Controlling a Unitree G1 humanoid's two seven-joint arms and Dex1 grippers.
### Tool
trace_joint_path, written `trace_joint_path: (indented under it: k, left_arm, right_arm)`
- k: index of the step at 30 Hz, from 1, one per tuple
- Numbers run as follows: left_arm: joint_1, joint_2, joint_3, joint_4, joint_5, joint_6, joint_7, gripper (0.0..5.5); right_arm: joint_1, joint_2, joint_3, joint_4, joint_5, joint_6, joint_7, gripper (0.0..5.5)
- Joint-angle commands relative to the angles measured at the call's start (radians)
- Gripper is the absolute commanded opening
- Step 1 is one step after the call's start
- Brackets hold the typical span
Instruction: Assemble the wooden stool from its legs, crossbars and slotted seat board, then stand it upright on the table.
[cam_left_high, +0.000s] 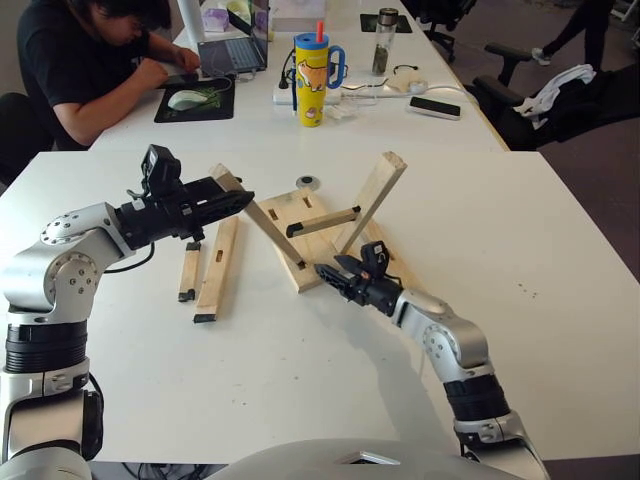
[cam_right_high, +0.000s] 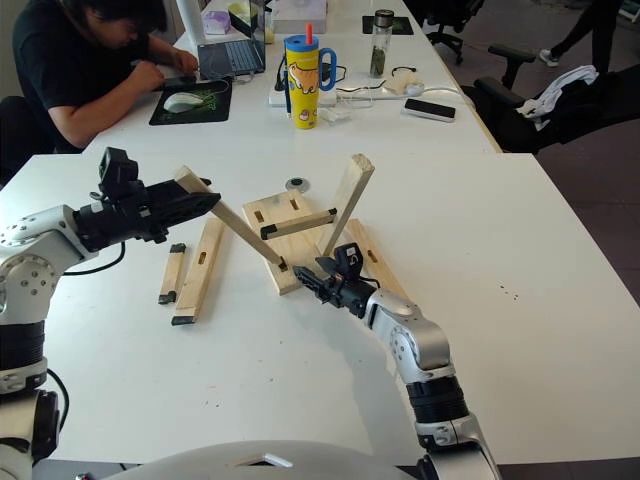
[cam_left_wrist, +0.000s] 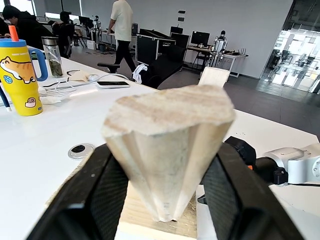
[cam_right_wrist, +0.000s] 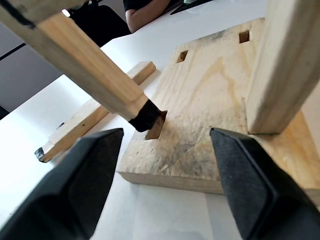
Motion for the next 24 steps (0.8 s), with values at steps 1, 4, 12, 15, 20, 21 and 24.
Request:
trace_joint_path:
  k: [1,4,12,15,20,21,24]
  left_arm:
    - [-0.021,0.003,-0.038,0.019,0.047,-0.014,-0.017,2.08]
    - [-0.028,0.016,-0.052,0.017,0.076,-0.03,-0.027,2.07]
    - [-0.102,0.075,-0.109,-0.027,0.136,-0.028,-0.08,2.07]
    - [-0.115,0.085,-0.122,-0.048,0.143,-0.009,-0.086,2.07]
    - [-0.103,0.096,-0.139,-0.082,0.152,0.018,-0.094,2.07]
    - [-0.103,0.1,-0.146,-0.092,0.159,0.018,-0.093,2.07]
    - [-0.088,0.097,-0.162,-0.13,0.163,0.027,-0.09,2.07]
  right_arm:
    - [-0.024,0.021,-0.005,0.028,-0.018,-0.013,-0.011,2.96]
    - [-0.029,0.025,-0.009,0.043,-0.031,-0.009,-0.023,2.96]
    - [-0.017,0.007,0.008,0.09,-0.096,0.004,-0.046,2.96]
    - [-0.013,0.004,0.029,0.108,-0.125,0.009,-0.045,2.96]
    - [-0.006,-0.01,0.074,0.122,-0.188,0.008,-0.057,2.96]
    - [-0.005,-0.013,0.08,0.127,-0.199,0.009,-0.059,2.96]
    - [0.003,-0.004,0.067,0.136,-0.194,0.032,-0.067,2.96]
